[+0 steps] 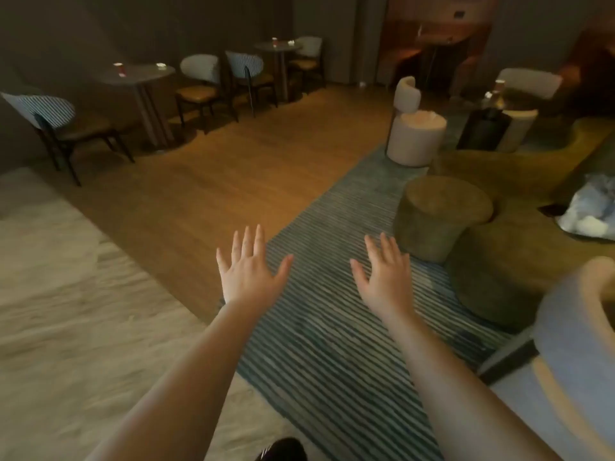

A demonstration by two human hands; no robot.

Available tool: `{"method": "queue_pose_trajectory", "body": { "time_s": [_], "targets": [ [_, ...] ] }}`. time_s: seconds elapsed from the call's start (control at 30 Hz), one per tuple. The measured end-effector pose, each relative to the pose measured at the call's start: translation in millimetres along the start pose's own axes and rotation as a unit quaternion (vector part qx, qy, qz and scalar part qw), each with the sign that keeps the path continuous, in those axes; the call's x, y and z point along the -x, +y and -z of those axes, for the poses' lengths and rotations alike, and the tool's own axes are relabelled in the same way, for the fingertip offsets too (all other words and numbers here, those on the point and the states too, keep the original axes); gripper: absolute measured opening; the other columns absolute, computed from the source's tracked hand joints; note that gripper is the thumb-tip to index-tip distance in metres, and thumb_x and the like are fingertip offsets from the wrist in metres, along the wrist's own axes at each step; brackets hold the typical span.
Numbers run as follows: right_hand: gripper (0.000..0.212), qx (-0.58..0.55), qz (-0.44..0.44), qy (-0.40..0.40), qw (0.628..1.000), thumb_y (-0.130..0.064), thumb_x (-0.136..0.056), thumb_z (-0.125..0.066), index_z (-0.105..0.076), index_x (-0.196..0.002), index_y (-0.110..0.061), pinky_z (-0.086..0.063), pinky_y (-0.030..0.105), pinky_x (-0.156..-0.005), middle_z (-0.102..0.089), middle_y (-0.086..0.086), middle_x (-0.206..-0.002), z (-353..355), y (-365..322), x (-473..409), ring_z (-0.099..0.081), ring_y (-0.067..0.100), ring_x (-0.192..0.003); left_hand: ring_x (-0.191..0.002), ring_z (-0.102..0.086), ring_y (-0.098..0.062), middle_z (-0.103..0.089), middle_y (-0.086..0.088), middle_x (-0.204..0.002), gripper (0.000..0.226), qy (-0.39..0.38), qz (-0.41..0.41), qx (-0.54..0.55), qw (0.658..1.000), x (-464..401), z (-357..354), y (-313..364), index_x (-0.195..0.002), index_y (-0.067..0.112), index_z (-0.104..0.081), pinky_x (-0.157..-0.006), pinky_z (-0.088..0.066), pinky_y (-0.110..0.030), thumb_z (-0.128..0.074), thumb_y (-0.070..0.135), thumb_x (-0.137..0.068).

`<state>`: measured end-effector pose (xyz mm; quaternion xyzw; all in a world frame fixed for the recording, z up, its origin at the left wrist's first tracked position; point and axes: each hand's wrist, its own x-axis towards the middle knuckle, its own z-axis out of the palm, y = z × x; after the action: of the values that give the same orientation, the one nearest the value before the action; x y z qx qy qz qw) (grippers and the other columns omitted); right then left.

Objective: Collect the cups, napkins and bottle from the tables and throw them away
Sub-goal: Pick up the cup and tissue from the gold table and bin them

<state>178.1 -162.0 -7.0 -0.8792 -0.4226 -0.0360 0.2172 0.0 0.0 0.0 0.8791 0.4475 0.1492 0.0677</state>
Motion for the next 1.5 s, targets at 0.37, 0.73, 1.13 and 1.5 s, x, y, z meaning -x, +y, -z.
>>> {"method": "queue_pose_trajectory", "body": {
  "time_s": [0.37,0.73,1.13,1.5],
  "targets": [
    [0.061,-0.017,-0.118,-0.037,0.992,-0.050,-0.096,-0.037,-0.032,-0.146,-0.017,-0.022,0.054,-0.113,-0.023,0.014,-0.155,-95,98,-158,-0.017,0.029,-0.144,-0.146,0.004,-0.018,-0.005,0.001,-0.160,0.094,-0.066,-0.051,0.010,0.997,-193,-122,45,-0.153,0.026,0.002,-0.114,0.003,-0.054,-0.003,0.084,-0.078],
    [0.059,-0.049,-0.196,-0.027,0.979,-0.048,-0.097,-0.038,-0.030,-0.147,-0.018,-0.020,0.052,-0.114,-0.022,0.012,-0.156,-111,157,-463,-0.016,0.027,-0.145,-0.146,0.001,-0.018,-0.009,0.002,-0.160,0.093,-0.116,-0.117,0.020,0.986,-505,-184,113,-0.152,0.027,-0.003,-0.113,-0.002,-0.055,-0.002,0.083,-0.078],
    [0.060,-0.049,-0.249,0.012,0.967,-0.053,-0.095,-0.035,-0.028,-0.147,-0.023,-0.015,0.050,-0.116,-0.020,0.008,-0.157,-170,316,-749,-0.013,0.025,-0.145,-0.146,0.000,-0.018,-0.010,0.004,-0.160,0.091,-0.129,-0.141,0.026,0.981,-810,-321,240,-0.152,0.030,-0.007,-0.113,-0.003,-0.057,-0.005,0.083,-0.078],
    [0.060,-0.018,-0.284,0.032,0.958,-0.051,-0.096,-0.036,-0.025,-0.148,-0.023,-0.012,0.047,-0.117,-0.017,0.006,-0.158,-141,503,-1080,-0.011,0.023,-0.146,-0.146,0.000,-0.017,-0.008,0.004,-0.160,0.086,-0.148,-0.208,0.029,0.966,-1141,-411,475,-0.153,0.029,-0.006,-0.113,-0.002,-0.057,-0.013,0.079,-0.082]
  ]
}}
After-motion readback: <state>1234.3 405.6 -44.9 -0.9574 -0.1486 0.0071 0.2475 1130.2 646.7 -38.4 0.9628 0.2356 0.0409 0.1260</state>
